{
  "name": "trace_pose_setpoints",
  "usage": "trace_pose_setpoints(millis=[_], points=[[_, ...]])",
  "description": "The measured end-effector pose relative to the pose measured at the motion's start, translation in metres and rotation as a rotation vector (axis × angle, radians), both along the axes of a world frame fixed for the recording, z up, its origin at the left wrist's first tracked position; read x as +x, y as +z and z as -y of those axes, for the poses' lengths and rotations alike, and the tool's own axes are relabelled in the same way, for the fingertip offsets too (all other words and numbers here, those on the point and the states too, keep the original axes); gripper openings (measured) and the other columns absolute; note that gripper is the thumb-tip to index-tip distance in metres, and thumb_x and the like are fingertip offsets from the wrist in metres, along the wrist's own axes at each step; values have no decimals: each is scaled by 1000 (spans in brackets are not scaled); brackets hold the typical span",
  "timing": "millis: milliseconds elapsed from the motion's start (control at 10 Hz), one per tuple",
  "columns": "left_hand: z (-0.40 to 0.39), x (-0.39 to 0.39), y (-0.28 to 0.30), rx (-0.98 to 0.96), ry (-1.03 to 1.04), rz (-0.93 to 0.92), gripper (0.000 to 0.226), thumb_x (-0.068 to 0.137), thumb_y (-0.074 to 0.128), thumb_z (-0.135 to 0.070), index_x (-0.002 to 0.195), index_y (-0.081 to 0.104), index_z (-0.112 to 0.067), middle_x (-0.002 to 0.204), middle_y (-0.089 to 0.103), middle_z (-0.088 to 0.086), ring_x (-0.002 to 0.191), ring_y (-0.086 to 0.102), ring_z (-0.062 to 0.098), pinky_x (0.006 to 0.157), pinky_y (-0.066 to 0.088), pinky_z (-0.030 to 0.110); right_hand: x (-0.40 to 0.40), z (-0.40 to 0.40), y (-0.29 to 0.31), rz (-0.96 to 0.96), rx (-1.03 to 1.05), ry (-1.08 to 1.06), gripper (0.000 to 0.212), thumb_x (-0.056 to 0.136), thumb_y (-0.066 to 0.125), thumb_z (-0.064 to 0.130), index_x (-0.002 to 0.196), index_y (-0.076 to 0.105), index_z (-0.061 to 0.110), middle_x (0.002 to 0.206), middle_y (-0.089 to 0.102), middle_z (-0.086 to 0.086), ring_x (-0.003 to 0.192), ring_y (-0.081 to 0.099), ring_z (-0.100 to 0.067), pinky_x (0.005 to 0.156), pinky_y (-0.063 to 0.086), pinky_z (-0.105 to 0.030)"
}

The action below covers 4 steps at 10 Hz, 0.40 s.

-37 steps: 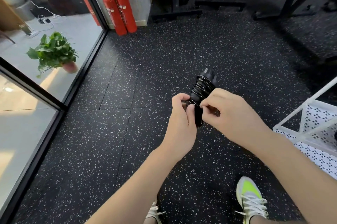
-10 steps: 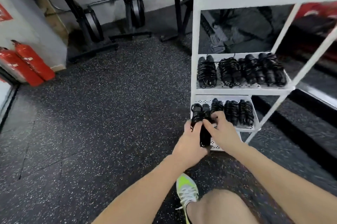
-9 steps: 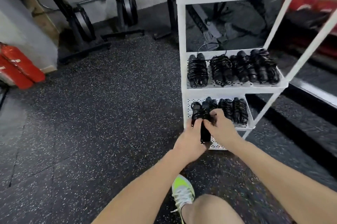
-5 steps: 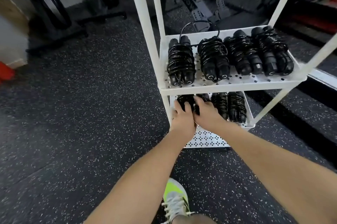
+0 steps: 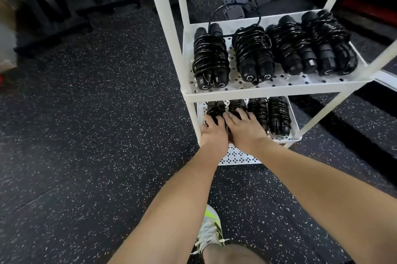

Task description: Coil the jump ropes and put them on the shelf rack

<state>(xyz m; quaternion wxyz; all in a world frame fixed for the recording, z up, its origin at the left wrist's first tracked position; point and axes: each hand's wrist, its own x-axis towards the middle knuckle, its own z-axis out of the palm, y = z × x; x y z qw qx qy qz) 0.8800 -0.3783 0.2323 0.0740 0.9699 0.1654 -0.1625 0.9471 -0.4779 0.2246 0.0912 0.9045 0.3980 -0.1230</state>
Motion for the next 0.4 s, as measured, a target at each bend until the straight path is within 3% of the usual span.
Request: trace_pose_setpoints(millis=[200, 300, 400], points=[[-6, 4, -16, -79, 79, 113, 71, 94, 64, -26, 151, 26, -7, 157, 20, 30, 133, 43, 44, 107, 41, 43, -11, 14, 2, -99, 95, -59, 71, 103, 46, 37, 161, 11, 18, 170, -3, -3, 156, -3, -30, 121, 23, -46], [-7, -4, -9, -98, 37, 54, 75, 97, 64, -29, 155, 21, -11, 163, 9, 31, 140, 35, 47, 112, 41, 48, -17, 18, 7, -125, 125, -89, 70, 101, 48, 34, 160, 14, 19, 170, 1, -5, 155, 5, -31, 120, 26, -48], [-1, -19, 4, -151, 43, 74, 82, 98, 61, -22, 161, 8, -15, 164, 1, 29, 144, 28, 51, 114, 40, 50, -26, 24, 15, -103, 126, -104, 67, 96, 56, 31, 155, 26, 18, 165, 16, -9, 150, 21, -33, 115, 34, -48]])
